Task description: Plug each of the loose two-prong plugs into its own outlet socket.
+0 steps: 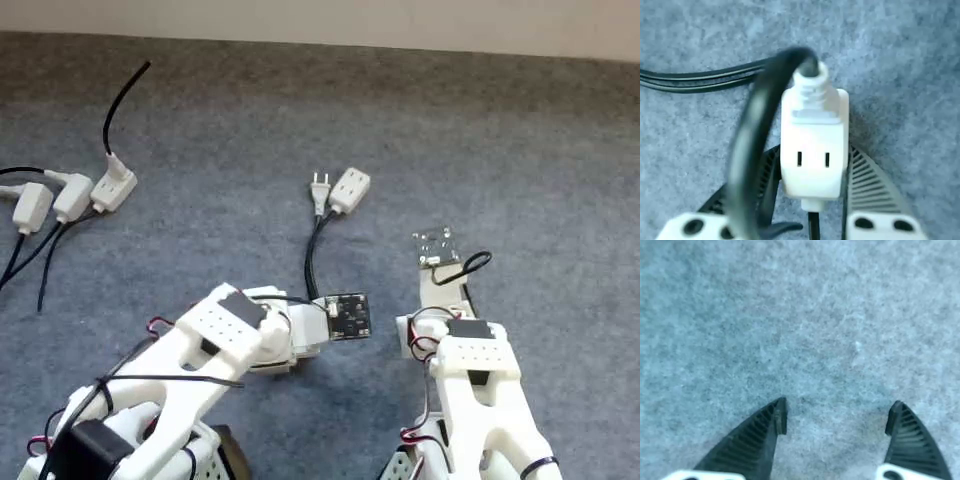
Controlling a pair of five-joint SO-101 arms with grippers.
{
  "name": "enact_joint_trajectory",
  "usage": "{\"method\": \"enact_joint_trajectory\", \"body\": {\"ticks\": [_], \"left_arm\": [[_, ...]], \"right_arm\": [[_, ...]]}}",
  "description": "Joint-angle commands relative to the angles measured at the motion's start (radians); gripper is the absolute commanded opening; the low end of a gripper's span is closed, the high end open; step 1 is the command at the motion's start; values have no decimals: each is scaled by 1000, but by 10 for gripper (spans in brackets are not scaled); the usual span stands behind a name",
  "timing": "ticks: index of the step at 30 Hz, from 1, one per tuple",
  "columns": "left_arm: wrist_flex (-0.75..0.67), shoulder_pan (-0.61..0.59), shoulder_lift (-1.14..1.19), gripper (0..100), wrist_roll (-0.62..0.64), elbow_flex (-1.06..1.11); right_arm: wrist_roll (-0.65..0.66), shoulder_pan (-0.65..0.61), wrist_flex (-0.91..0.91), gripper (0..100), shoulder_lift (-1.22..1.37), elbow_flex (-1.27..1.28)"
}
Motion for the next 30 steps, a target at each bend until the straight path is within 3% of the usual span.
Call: {"method": "enact_joint_trajectory", "body": {"ticks": [1, 12, 18, 24, 30], "left_arm": [[40, -24, 1, 64, -20, -58], [245, -289, -1, 64, -55, -343], [236, -648, 10, 66, -55, -510], [72, -1018, 19, 67, -55, -599], [40, -1164, 305, 66, -74, -803]], "right_arm": [[11, -18, -16, 310, -19, -2], [11, -28, -16, 310, -19, -2], [11, -28, -16, 310, -19, -2], [11, -28, -16, 310, -19, -2], [11, -44, -16, 310, -19, -2]]}}
